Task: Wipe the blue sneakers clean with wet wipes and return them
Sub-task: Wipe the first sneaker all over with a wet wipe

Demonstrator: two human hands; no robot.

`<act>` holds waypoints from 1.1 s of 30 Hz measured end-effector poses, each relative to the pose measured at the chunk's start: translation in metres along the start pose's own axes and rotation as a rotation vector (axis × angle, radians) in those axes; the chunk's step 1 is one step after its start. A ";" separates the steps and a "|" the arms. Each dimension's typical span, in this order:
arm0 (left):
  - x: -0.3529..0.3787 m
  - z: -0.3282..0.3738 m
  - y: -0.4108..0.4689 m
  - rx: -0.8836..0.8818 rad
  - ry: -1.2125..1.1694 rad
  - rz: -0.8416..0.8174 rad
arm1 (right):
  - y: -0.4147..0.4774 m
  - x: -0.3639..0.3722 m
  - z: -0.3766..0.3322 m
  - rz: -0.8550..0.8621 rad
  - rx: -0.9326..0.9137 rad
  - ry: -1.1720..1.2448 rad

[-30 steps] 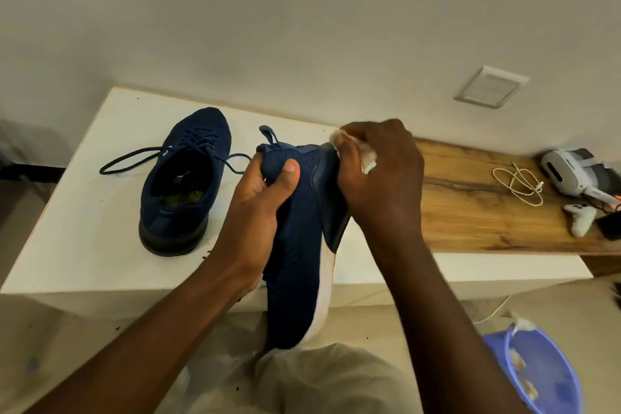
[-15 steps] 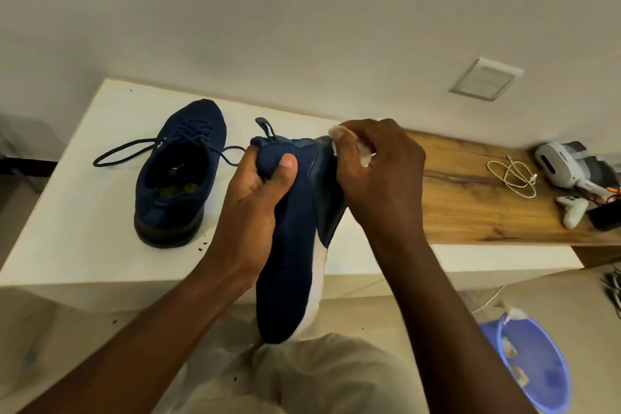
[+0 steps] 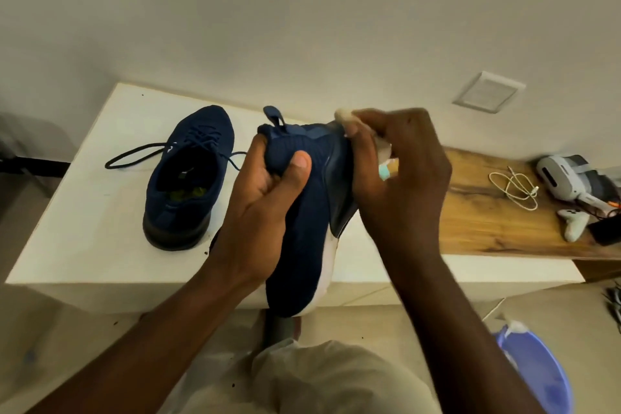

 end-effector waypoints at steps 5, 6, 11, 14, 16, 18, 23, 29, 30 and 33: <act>0.000 0.007 0.004 -0.035 -0.038 -0.073 | -0.050 -0.015 0.003 0.048 -0.001 -0.032; 0.000 0.008 0.004 -0.064 -0.047 -0.084 | -0.050 -0.014 0.005 0.065 0.014 -0.036; -0.001 0.021 0.007 -0.286 -0.176 -0.049 | -0.050 -0.012 0.002 0.009 -0.006 0.009; 0.001 0.030 0.009 -0.331 -0.083 -0.028 | -0.052 -0.015 -0.001 0.001 -0.059 -0.010; 0.000 0.032 0.012 -0.316 0.020 0.020 | -0.050 -0.016 -0.008 0.018 -0.087 -0.006; -0.003 0.030 0.012 -0.275 0.055 0.097 | -0.041 -0.016 -0.016 0.034 -0.093 -0.026; -0.001 0.016 0.009 -0.123 0.070 0.017 | 0.010 -0.014 -0.021 -0.011 0.042 -0.071; -0.015 0.000 0.028 -0.092 0.100 -0.107 | -0.002 -0.015 -0.024 -0.067 0.023 -0.105; -0.018 -0.005 0.029 -0.120 0.118 -0.112 | -0.014 -0.015 -0.022 -0.059 0.025 -0.106; -0.024 -0.020 0.028 -0.205 0.148 -0.116 | -0.047 -0.013 -0.013 -0.039 0.042 -0.077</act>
Point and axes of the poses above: each hand's wrist, its own y-axis towards the middle knuckle, its own x-axis out of the palm, z = x × y, the point moved 2 cm from there along y, towards the middle knuckle, and after that the axes turned 7 degrees about z, right-handed, at the moved point
